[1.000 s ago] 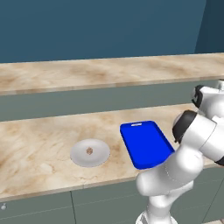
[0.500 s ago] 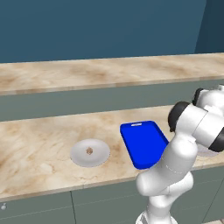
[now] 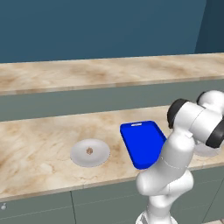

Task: Move the dessert items from the plates to the tray.

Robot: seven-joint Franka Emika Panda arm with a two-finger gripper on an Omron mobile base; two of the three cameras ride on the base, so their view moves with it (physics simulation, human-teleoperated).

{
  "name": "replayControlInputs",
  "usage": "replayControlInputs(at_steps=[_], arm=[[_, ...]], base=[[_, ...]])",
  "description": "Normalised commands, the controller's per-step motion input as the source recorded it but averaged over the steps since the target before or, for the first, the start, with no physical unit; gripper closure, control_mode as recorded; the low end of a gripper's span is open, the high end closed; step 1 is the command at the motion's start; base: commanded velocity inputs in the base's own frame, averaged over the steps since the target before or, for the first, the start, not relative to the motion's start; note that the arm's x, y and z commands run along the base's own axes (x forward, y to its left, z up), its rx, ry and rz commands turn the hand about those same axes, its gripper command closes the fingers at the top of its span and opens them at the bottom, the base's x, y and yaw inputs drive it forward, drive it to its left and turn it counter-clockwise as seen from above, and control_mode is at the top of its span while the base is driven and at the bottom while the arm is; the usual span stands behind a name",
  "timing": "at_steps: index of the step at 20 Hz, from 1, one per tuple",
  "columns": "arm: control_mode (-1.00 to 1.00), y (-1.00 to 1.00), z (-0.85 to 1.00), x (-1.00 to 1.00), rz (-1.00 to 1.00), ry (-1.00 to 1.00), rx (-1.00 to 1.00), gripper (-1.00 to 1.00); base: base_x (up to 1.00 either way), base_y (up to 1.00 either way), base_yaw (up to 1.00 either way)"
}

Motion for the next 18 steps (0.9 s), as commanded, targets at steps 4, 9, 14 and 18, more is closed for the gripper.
replayControlInputs(at_steps=[4,9,14,18], arm=[[-1.0,0.0,-0.23,0.15,-0.05,-0.03,0.0,-1.0],[-1.0,0.0,-0.22,0.23,-0.05,0.0,0.0,-1.0],[-1.0,0.0,-0.24,0.26,-0.01,0.0,0.0,-1.0],[-1.0,-0.08,-0.25,0.13,0.0,0.0,0.0,-1.0]], base=[[0.0,0.0,0.0],[0.0,0.0,0.0],[0.0,0.0,0.0],[0.0,0.0,0.0]])
